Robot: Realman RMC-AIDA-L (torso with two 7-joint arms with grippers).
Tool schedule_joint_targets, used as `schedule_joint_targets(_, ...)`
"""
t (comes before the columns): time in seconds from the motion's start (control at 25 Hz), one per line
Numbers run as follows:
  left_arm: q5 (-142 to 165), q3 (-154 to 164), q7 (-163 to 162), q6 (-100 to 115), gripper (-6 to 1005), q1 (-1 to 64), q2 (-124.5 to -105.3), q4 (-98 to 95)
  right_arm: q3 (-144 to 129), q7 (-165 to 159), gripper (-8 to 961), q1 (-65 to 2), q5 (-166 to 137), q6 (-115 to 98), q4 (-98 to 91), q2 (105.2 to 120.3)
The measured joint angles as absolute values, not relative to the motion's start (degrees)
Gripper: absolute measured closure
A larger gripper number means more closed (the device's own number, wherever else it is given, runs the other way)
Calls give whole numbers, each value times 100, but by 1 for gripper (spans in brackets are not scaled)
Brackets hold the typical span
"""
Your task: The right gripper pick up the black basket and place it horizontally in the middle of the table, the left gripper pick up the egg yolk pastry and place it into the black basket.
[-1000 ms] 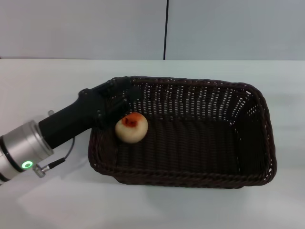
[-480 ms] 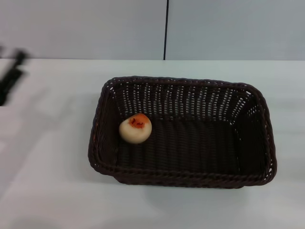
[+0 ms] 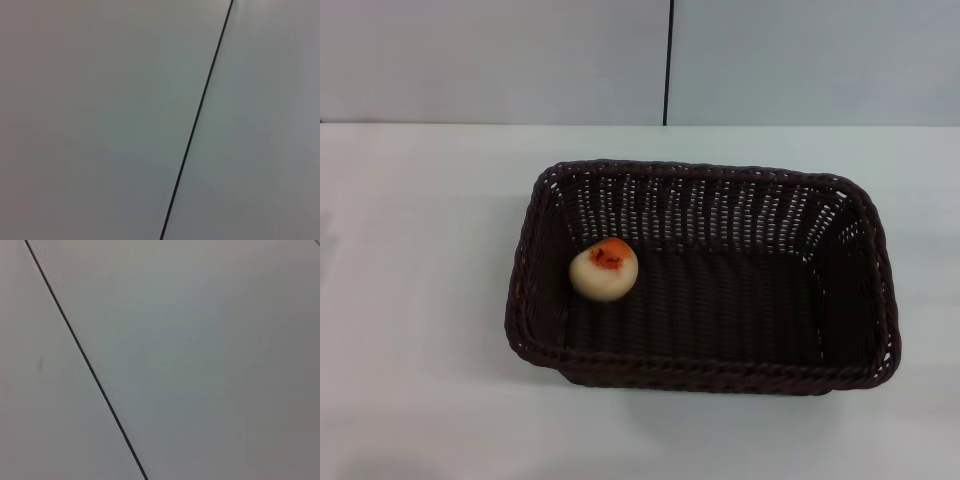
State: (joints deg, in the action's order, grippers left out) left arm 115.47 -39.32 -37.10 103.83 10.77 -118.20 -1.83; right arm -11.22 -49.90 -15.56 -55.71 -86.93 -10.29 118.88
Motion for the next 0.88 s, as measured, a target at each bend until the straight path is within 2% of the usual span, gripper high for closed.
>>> schedule_joint_targets(0.32,11550,-3956,-3707,10358,144,1078,-11821,-167,-1117,-4992,619,-1532,-5571,-8693,-985,11891)
schedule_joint_targets(0.64,11549,-3972,-3704,10398,259,1038,-11821,-158,-1107,-4992,618,-1522,-5571,-8693,-976,11892)
schedule_joint_targets(0.88,11549,-4007,-3701,10472,264,1000,-11824,-158,-1055,-4991,618,-1522,-5571,-8675,-975,11892)
